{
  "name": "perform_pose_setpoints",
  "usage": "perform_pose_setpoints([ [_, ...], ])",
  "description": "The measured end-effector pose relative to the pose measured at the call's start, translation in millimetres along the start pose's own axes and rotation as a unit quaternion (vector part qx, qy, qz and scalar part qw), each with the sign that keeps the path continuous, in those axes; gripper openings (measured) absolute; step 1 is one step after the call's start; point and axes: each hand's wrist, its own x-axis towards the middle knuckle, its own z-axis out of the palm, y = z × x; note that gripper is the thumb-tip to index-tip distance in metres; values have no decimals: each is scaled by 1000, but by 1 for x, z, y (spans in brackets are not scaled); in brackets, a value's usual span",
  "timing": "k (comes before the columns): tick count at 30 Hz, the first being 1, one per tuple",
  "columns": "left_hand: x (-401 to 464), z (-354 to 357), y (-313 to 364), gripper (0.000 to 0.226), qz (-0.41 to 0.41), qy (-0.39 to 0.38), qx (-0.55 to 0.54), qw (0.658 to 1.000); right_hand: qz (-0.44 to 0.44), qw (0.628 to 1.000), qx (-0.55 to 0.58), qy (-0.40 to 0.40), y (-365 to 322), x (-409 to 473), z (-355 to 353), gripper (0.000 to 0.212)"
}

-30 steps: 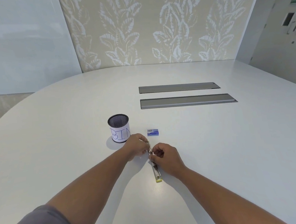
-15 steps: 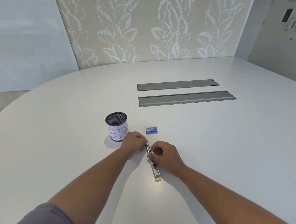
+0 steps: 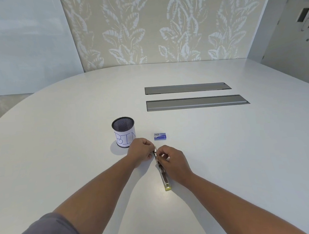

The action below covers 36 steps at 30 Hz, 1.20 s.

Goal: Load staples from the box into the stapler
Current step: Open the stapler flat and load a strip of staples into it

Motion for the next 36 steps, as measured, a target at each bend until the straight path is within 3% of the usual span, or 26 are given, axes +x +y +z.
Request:
perform_pose_setpoints([
  [6, 2, -1, 0, 11, -17, -9, -31, 999, 8, 999, -46, -8, 3, 13, 2, 13],
  [14, 4, -2, 0, 8, -21, -23, -42, 999, -22, 985, -148, -84, -2, 20, -2, 22],
  [19, 4, -3, -1, 6, -6, -28, -22, 999, -24, 984, -152, -88, -2, 19, -1, 21],
  [23, 3, -5, -2, 7, -5, -49, -40, 998, -25, 982, -163, -87, -2, 20, 1, 9],
  [31, 1, -11, -6, 10, 4, -79, -55, 995, 13, 993, -104, -49, -1, 15, 3, 55],
  [36, -2, -13, -8, 21, 25, -89, -37, 995, 21, 995, -89, -26, 1, 14, 3, 58],
])
